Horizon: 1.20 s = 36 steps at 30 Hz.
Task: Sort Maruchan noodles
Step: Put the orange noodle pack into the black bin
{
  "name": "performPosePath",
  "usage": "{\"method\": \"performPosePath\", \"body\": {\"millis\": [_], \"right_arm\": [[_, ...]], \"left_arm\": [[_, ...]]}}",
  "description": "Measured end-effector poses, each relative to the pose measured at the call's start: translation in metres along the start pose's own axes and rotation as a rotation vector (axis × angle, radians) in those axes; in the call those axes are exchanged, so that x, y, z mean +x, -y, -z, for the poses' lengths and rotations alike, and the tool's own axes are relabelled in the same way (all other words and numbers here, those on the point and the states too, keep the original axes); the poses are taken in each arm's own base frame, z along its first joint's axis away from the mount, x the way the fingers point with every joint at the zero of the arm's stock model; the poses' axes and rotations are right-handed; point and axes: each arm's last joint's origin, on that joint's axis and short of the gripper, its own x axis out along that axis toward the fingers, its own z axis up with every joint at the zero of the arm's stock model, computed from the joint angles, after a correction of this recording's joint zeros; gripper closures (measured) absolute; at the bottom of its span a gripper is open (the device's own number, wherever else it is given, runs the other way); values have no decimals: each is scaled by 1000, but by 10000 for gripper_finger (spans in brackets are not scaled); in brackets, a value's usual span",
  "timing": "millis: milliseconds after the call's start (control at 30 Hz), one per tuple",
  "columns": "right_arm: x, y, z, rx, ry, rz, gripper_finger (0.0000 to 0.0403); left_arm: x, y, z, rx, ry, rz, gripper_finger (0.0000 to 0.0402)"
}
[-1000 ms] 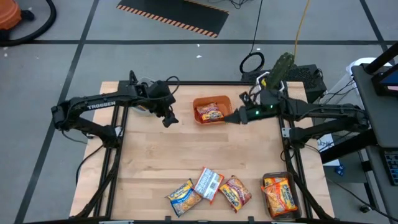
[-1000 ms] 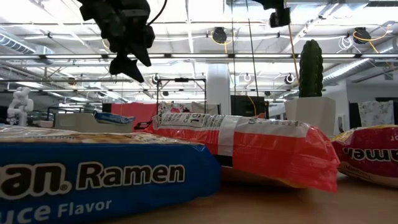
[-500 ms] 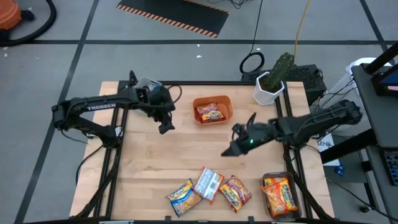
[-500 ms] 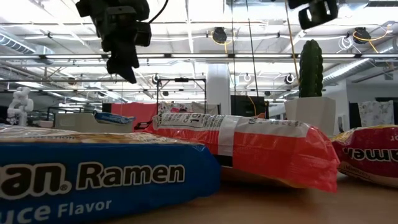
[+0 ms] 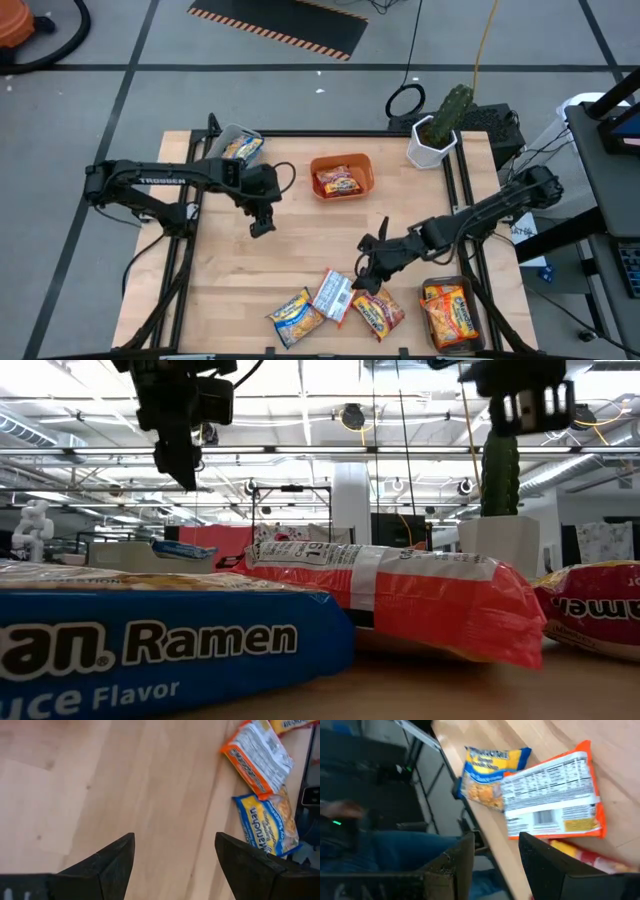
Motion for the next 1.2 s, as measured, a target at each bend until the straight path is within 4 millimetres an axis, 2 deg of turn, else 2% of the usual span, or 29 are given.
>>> {"method": "performPosePath", "body": {"millis": [133,400,700,900,1200], "right_arm": [[12,6,1,-124,-31,33,244],[32,21,3,-405,-88,126,202],[50,41,5,-680,-189,227,158],[70,56,7,-817,-254,264,163],[84,70,5,-939,-310,296,207]], "left_arm": [[5,16,5,8,-10,-15,122],[12,45,12,-20,23,-22,122],[15,56,14,-62,79,-60,122],[15,54,13,-103,106,-97,122],[14,53,13,-131,131,-133,122]]}}
